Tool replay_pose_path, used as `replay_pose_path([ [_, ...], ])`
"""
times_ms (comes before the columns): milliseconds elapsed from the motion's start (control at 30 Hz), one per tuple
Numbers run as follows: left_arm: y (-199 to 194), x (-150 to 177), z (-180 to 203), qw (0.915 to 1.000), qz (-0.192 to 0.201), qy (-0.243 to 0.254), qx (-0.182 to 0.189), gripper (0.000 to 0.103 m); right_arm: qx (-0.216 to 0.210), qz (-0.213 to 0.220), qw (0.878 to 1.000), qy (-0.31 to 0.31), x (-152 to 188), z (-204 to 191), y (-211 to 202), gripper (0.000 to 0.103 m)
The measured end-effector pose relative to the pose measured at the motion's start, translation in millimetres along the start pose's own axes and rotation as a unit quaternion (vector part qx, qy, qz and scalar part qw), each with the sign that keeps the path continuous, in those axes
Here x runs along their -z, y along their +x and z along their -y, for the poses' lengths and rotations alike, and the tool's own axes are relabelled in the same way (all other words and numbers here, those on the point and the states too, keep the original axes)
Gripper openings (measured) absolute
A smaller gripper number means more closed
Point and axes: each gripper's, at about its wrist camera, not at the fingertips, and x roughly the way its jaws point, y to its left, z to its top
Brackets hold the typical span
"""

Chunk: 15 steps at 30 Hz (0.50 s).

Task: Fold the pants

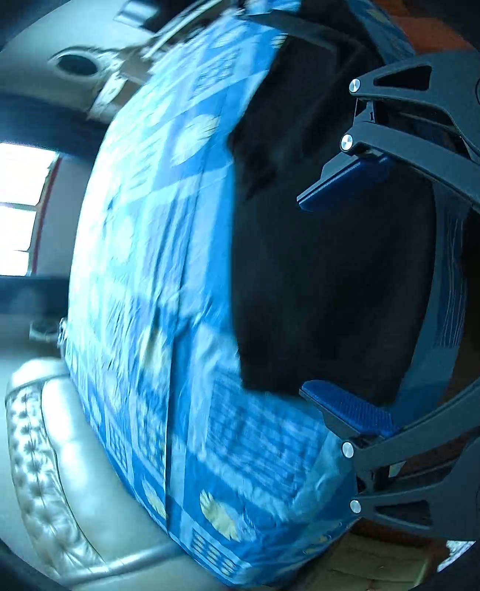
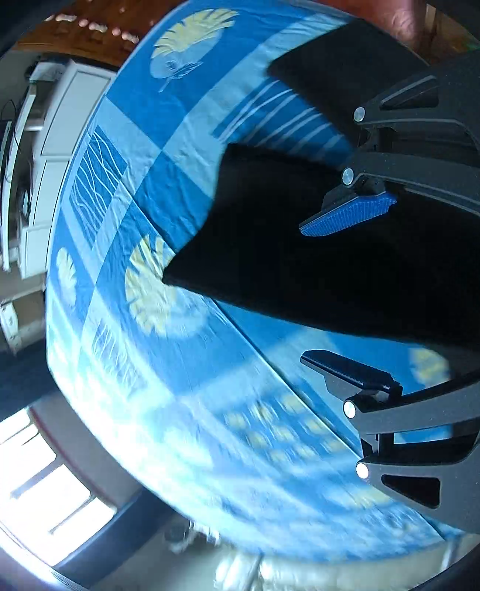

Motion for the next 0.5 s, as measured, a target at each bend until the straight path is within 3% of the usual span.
replay_pose_path([
  [33, 4.7, 2.7, 6.9, 0.9999, -0.008, 0.007, 0.0, 0.093, 0.016, -0.01, 1.0, 0.007, 0.5, -11.3, 14.0, 0.064],
  [100, 14.2, 10.8, 15.4, 0.9996, -0.025, 0.01, 0.008, 0.093, 0.027, -0.022, 0.999, 0.018, -0.5, -8.7, 21.0, 0.045],
  [167, 19.2, 17.2, 19.7, 0.9993, -0.035, 0.008, 0.01, 0.093, 0.008, -0.032, 0.999, 0.013, 2.1, -2.4, 20.6, 0.009],
  [300, 32.5, 25.5, 16.6, 0.9982, -0.059, -0.003, 0.009, 0.093, -0.061, 0.019, 0.998, 0.009, 13.9, 24.4, -21.0, 0.007],
  [500, 34.5, 28.8, 5.4, 0.9972, -0.064, -0.038, 0.011, 0.093, -0.144, 0.076, 0.985, 0.05, 49.9, 114.2, -92.5, 0.007],
])
